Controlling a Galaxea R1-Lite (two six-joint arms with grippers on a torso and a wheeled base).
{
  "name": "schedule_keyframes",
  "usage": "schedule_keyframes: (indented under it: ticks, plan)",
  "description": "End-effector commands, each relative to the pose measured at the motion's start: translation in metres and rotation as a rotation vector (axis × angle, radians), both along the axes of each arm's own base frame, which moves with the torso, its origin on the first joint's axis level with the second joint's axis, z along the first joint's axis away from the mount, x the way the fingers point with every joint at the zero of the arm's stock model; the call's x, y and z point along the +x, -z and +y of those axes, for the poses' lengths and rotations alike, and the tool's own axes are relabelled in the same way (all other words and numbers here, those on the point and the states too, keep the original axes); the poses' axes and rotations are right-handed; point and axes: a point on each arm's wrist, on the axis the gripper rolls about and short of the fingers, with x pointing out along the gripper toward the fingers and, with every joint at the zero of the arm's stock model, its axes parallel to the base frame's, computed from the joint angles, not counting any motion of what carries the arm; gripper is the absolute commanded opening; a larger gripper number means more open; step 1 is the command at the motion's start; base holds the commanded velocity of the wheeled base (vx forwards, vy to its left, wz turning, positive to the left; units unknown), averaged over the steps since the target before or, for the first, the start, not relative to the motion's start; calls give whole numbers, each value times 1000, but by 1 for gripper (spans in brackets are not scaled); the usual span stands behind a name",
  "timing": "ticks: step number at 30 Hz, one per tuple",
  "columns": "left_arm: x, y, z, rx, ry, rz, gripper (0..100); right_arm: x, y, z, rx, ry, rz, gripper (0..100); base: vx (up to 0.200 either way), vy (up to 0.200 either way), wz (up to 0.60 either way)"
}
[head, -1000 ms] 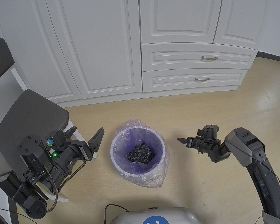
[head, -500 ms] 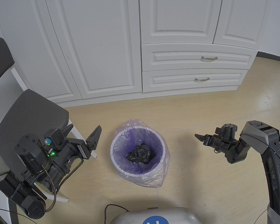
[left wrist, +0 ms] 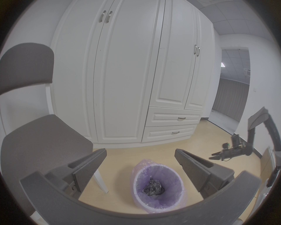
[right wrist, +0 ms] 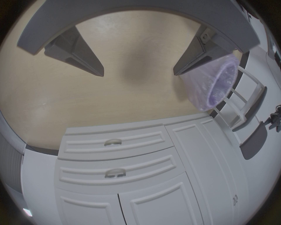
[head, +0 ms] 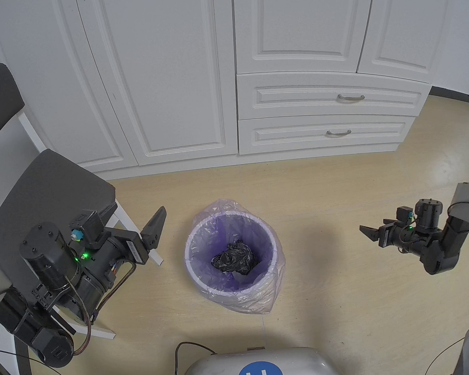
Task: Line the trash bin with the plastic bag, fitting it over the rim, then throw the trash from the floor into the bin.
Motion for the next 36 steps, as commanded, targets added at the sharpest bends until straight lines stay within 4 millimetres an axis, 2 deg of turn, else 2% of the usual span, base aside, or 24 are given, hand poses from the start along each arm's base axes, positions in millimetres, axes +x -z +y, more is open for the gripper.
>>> schedule_keyframes:
  ticks: [1, 7, 8, 13, 16, 18, 21, 22, 25, 31, 36]
  plan:
    - [-9, -17, 5, -2, -44, -67, 100, -62, -69, -5, -11, 32, -103, 100, 0, 0, 0]
    - [-17, -34, 10, -19, -53, -118, 100, -76, -94, -1, 28, 145, -160, 100, 0, 0, 0]
    - [-21, -39, 12, -11, -59, -123, 100, -85, -108, 1, 49, 169, -193, 100, 0, 0, 0]
    - [-28, -47, 17, -1, -140, -98, 100, -108, -144, 3, 68, 167, -307, 100, 0, 0, 0]
    - [-29, -51, 22, -7, -178, -110, 100, -118, -157, 5, 68, 163, -351, 100, 0, 0, 0]
    - [-30, -53, 31, 27, -219, -124, 100, -132, -170, 15, 72, 131, -398, 100, 0, 0, 0]
    - [-32, -53, 38, 66, -262, -127, 100, -141, -176, 23, 75, 102, -420, 100, 0, 0, 0]
    - [-34, -50, 45, 95, -326, -118, 100, -150, -180, 31, 76, 69, -436, 100, 0, 0, 0]
    - [-41, -51, 50, 109, -407, -119, 100, -157, -181, 37, 63, 42, -447, 100, 0, 0, 0]
    - [-74, -50, 63, 103, -481, -129, 100, -165, -174, 39, -31, 35, -447, 100, 0, 0, 0]
    - [-113, -53, 78, 81, -514, -195, 100, -192, -188, 38, -47, 61, -524, 100, 0, 0, 0]
